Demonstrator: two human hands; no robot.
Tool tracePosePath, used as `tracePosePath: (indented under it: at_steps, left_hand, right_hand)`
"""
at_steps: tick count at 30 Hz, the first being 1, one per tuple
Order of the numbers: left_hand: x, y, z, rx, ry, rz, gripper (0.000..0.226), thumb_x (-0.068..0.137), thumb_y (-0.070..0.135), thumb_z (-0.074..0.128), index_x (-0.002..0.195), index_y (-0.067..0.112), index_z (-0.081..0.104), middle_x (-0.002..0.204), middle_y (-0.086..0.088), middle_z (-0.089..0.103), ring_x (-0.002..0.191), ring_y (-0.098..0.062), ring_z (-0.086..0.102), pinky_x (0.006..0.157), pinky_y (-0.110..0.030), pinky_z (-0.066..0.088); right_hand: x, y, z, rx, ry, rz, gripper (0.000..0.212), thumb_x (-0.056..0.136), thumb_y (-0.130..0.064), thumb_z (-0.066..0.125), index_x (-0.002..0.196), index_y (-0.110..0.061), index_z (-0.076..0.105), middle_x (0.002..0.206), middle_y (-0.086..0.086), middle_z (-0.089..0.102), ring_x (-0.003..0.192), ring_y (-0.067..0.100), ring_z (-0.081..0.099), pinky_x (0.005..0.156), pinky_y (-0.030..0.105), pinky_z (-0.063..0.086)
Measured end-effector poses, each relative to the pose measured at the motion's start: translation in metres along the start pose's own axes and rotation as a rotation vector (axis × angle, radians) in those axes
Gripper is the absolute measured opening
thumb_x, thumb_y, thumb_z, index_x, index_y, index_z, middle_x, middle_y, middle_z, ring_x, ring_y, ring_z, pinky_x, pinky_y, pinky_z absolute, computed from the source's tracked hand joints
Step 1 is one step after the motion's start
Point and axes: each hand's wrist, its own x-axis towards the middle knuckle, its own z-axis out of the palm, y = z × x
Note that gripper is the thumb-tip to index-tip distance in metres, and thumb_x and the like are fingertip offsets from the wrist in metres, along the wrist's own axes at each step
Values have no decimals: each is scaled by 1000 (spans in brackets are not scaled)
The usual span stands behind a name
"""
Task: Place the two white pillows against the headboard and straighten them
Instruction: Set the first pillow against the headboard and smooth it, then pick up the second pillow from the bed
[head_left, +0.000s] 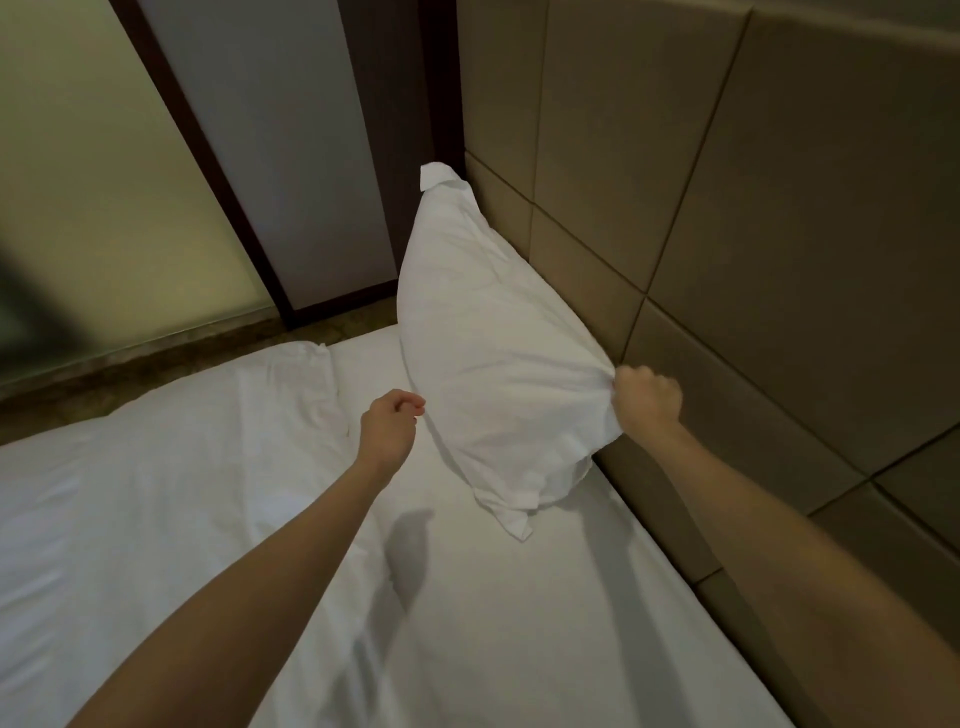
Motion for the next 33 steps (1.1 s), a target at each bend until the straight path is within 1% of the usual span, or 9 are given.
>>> tracePosePath:
  at_steps: [3, 7, 11, 15, 18, 20, 23, 26, 33]
  left_hand:
    - [-15, -8, 1, 31, -48, -19, 33, 96, 7, 33, 108, 7, 65, 112, -10, 65, 98, -24, 59, 79, -27, 44]
    - [-37, -15, -5, 19, -72, -15, 33, 94, 7, 34, 108, 6, 64, 108, -9, 66, 100, -24, 59, 86, -28, 44]
    - [-63, -19, -16, -61, -69, -5, 32, 93, 5, 35, 103, 7, 65, 101, -9, 67, 91, -20, 60, 79, -25, 42]
    - [-95, -25, -34, -154, -60, -12, 32, 92, 7, 34, 98, 11, 66, 99, -7, 68, 88, -19, 61, 76, -25, 43]
    - [-124, -30, -51, -197, -72, 1, 32, 91, 8, 35, 95, 14, 67, 96, -5, 69, 86, -18, 63, 81, -29, 44]
    - [-149, -36, -64, -223, -87, 10, 33, 91, 9, 36, 92, 15, 68, 94, -5, 70, 82, -16, 63, 79, -28, 45]
    - [-187, -47, -82, -256, -128, 14, 32, 90, 8, 37, 90, 16, 68, 88, -4, 70, 77, -15, 63, 72, -24, 46]
    - [-225, -63, -98, -281, -157, 9, 31, 89, 7, 39, 88, 17, 69, 81, -1, 69, 71, -14, 62, 69, -22, 45]
    - [-307, -114, -125, -308, -160, -69, 32, 89, 7, 38, 97, 15, 68, 83, -1, 67, 71, -13, 62, 72, -23, 47]
  right_hand:
    - [-21, 9, 20, -4, -87, 18, 20, 91, -6, 48, 107, -7, 59, 109, 13, 65, 99, 32, 63, 86, 38, 45]
    - [-39, 6, 16, 276, 70, 44, 14, 93, -4, 44, 100, -2, 56, 103, 20, 65, 91, 38, 62, 74, 41, 47]
    - [-73, 8, 5, 573, 168, 141, 18, 93, -5, 45, 103, -6, 60, 100, 16, 66, 88, 35, 61, 75, 45, 54]
    - [-117, 1, -2, 835, 190, 158, 18, 88, -1, 51, 96, -4, 67, 96, 15, 68, 87, 28, 61, 75, 34, 50]
    - [-159, -11, -10, 938, 207, 136, 15, 83, 0, 55, 87, -6, 69, 86, 9, 68, 78, 19, 58, 68, 23, 40]
    - [-192, -20, -16, 1018, 213, 136, 13, 81, 1, 58, 83, -7, 68, 80, 6, 66, 73, 15, 59, 65, 21, 41]
    - [-242, -34, -21, 1152, 186, 150, 11, 81, 2, 60, 80, -8, 66, 73, 5, 65, 58, 4, 59, 55, 10, 44]
    - [-291, -47, -20, 1261, 117, 161, 10, 80, 1, 59, 81, -6, 66, 69, 7, 66, 56, 11, 61, 58, 22, 49]
    - [-404, -63, -4, 1354, -10, 198, 14, 81, 2, 60, 78, -10, 67, 68, 9, 67, 60, 14, 64, 55, 16, 48]
